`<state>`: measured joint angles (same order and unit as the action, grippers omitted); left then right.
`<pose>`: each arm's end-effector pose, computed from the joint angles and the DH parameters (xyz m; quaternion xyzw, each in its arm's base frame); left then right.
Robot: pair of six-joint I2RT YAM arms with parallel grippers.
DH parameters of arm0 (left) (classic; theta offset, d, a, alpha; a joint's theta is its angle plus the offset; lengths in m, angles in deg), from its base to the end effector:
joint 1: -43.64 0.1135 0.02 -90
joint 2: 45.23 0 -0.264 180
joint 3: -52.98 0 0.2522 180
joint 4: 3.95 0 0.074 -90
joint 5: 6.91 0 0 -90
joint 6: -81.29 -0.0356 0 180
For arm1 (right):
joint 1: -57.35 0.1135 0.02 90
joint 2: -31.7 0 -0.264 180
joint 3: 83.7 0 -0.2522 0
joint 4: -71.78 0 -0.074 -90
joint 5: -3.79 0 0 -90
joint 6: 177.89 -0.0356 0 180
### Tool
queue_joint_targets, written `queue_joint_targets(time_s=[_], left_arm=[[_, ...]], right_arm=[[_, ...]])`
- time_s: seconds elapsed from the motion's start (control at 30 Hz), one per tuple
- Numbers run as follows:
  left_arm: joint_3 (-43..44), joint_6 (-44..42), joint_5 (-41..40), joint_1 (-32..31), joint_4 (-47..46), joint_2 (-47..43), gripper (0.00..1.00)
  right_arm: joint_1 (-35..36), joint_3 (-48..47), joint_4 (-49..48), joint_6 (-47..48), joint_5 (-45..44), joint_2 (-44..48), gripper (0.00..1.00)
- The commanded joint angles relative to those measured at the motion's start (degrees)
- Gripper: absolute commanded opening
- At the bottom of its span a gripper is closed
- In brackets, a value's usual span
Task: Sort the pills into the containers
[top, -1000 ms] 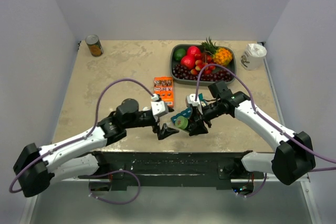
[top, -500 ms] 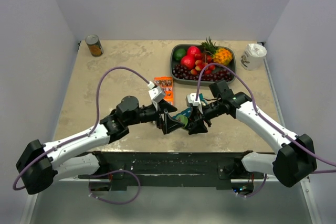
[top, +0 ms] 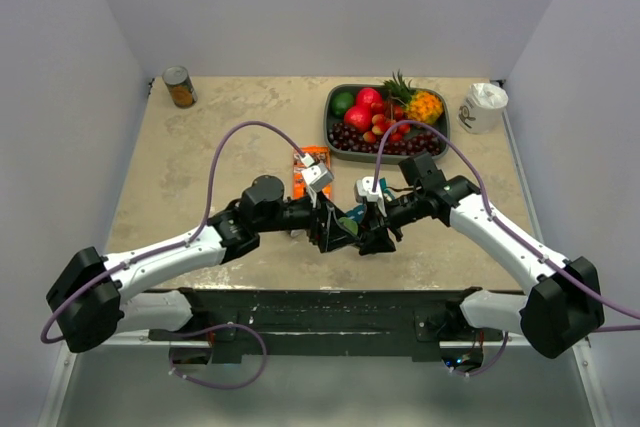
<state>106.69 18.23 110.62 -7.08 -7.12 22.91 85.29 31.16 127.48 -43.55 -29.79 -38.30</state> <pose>0.1579 -0.2190 0.2751 0.3024 0.7037 -0.5296 0.3646 0.1867 0.1326 0.2586 -0.5997 0.6175 0.4206 0.2868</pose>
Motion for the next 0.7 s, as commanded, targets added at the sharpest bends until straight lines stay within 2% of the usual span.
queue_joint_targets(time_s=[0.0, 0.07, 0.17, 0.2, 0.23, 0.3, 0.33, 0.4, 0.43, 0.47, 0.53, 0.67], left_arm=[[3.5, -1.4, -0.5, -0.8, 1.9, 1.3, 0.75], [4.5, -2.4, -0.5, -0.9, 3.0, 1.9, 0.69], [5.5, -3.2, 1.1, -0.9, 4.0, 2.5, 0.27], [5.6, -3.3, 2.1, -0.9, 3.7, 2.5, 0.08], [5.5, -2.9, 2.6, -0.9, 3.7, 2.4, 0.00], [5.8, -2.9, 2.0, -0.9, 4.8, 2.1, 0.00], [5.9, -2.9, 1.7, -0.8, 5.6, 1.7, 0.00], [6.2, -3.5, -0.6, -0.7, 8.6, 1.1, 0.00], [6.4, -3.7, -1.5, -0.6, 9.7, 0.2, 0.00], [6.5, -3.8, -2.5, -0.4, 12.0, -0.3, 0.00], [6.4, -4.1, -5.0, 1.0, 14.5, -2.6, 0.00], [6.5, -4.3, -12.6, 6.6, 25.8, -8.4, 0.00]], right_arm=[[-0.2, -0.1, -2.0, -0.8, 0.9, 1.2, 0.00], [-0.1, -0.1, -1.9, -0.9, 0.9, 1.2, 0.00], [-0.1, 0.0, -2.2, -1.1, 0.7, 1.2, 0.01], [-0.1, 0.0, -2.3, -1.4, 0.5, 1.2, 0.07], [-0.2, 0.0, -2.6, -1.5, 0.3, 1.2, 0.14], [-0.1, 0.4, -3.1, -2.1, -0.4, 1.3, 0.31], [-0.2, 0.4, -3.3, -2.2, -0.8, 1.4, 0.51], [-0.2, 0.3, -3.8, -2.8, -1.6, 1.7, 0.73], [-0.1, 0.3, -4.0, -2.9, -2.0, 2.1, 0.89], [-0.3, 0.2, -4.4, -3.2, -3.0, 2.2, 0.96], [-0.6, 0.3, -5.4, -4.7, -4.3, 2.8, 0.99], [-5.0, 0.7, -6.9, -5.9, -5.5, 4.3, 0.99]])
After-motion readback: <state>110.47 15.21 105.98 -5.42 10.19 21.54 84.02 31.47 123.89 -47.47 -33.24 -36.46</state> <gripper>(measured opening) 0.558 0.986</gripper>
